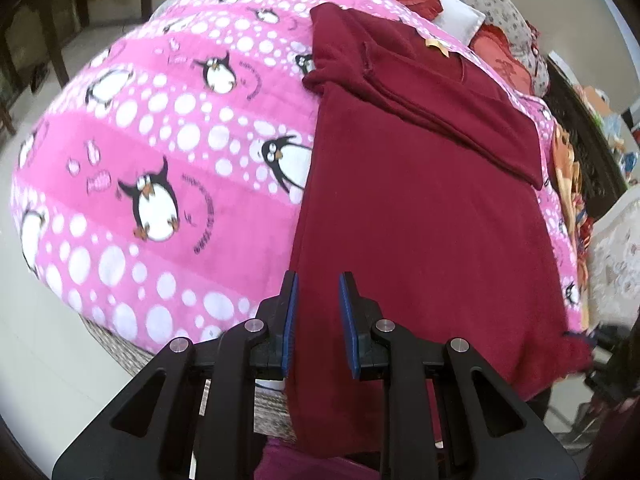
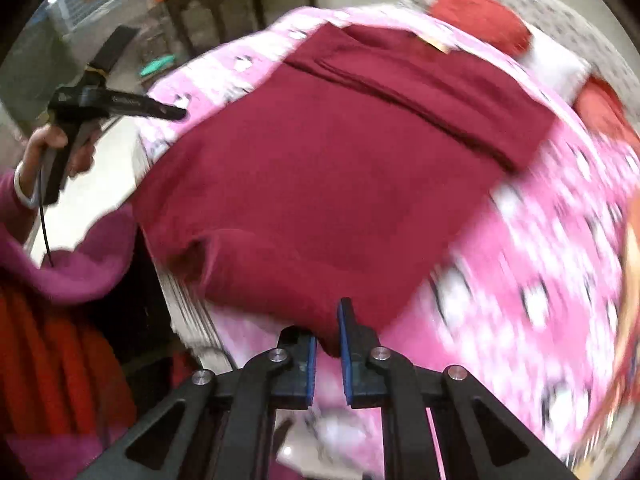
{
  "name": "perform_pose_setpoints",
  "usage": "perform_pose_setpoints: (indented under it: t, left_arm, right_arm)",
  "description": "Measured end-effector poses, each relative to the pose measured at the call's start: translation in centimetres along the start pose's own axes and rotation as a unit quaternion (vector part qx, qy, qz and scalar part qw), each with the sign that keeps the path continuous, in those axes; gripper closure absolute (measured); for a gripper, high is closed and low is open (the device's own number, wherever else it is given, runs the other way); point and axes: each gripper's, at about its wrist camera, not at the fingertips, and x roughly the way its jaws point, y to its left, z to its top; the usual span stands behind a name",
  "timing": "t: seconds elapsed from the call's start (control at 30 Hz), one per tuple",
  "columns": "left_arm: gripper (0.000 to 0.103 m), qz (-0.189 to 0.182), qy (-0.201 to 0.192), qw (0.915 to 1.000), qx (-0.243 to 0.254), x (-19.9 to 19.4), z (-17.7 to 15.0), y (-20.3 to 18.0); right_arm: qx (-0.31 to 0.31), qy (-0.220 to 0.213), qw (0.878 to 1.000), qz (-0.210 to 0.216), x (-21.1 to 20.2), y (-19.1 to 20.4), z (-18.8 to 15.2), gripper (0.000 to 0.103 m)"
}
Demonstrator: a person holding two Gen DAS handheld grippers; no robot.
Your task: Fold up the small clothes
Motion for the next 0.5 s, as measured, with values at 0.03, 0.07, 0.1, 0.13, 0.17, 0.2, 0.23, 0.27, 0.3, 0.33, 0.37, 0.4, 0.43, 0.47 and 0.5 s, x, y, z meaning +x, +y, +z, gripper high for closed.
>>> perform_pose_setpoints:
  t: [0.03,0.07,0.1,0.13,0.17,0.2,0.23,0.27,0.3,0.33,0.37,0.4,0.43,0.47,0.5]
  left_arm:
    - [0.084,-0.004,0.002,1.0,-0.005,0.1,-0.1,0.1]
    - [0.084,-0.008,0.005,0.9999,-0.009,0.1,-0.3,0.1]
    - [0.084,-0.011,0.009,0.9998,-0.012,0.1,-0.5,0.2]
    - [0.084,-0.014,0.011,0.9998,-0.014,0.0,-0.7,0.2]
    - [0.084,-0.017,0.012,0.9997,-0.015,-0.1,-1.0,0.3]
    - [0.084,-0.019,0.012,0.9996,-0.016,-0.3,-1.1,0.3]
    - [0.084,-0.022,0.012,0.9995,-0.018,-0.5,-1.3,0.4]
    - [0.084,-0.025,0.012,0.9994,-0.02,-0.6,-1.5,0.5]
    - [0.084,-0.029,0.014,0.9992,-0.022,-0.7,-1.6,0.6]
    - [0.084,-0.034,0.018,0.999,-0.023,-0.7,-1.9,0.7]
    - [0.077,-0.039,0.022,0.9988,-0.021,-0.7,-2.1,0.8]
    - [0.07,-0.047,0.026,0.9984,-0.021,-0.7,-2.4,0.8]
    - [0.055,-0.055,0.028,0.9978,-0.024,-0.7,-2.6,0.9]
    - [0.048,-0.066,0.03,0.9969,-0.031,-0.7,-2.9,1.0]
    - [0.048,-0.077,0.034,0.9957,-0.04,-0.6,-3.2,1.3]
  right_arm:
    - [0.027,0.002,1.0,0.007,0.0,-1.1,-1.3,0.094]
    - [0.066,0.015,0.997,0.026,0.4,-2.3,-2.6,0.093]
    - [0.093,0.027,0.995,0.037,0.5,-3.4,-3.8,0.093]
    - [0.133,0.048,0.989,0.047,1.0,-4.6,-5.0,0.093]
    - [0.164,0.057,0.984,0.046,1.2,-5.6,-6.1,0.093]
    - [0.186,0.052,0.98,0.042,1.0,-6.4,-6.9,0.093]
    - [0.205,0.04,0.977,0.042,0.4,-6.9,-7.8,0.092]
    - [0.226,0.026,0.973,0.046,0.0,-7.5,-8.1,0.091]
    - [0.25,0.01,0.967,0.058,-0.4,-8.0,-8.3,0.091]
    - [0.272,-0.015,0.958,0.085,-0.8,-8.3,-8.3,0.091]
    - [0.282,-0.033,0.953,0.106,-0.8,-8.2,-8.0,0.088]
    - [0.289,-0.045,0.948,0.124,-0.6,-8.0,-7.7,0.078]
    - [0.296,-0.052,0.944,0.135,-0.2,-7.7,-7.5,0.068]
    - [0.301,-0.056,0.941,0.144,0.2,-7.3,-7.2,0.052]
    - [0.305,-0.06,0.938,0.154,0.7,-7.1,-7.0,0.049]
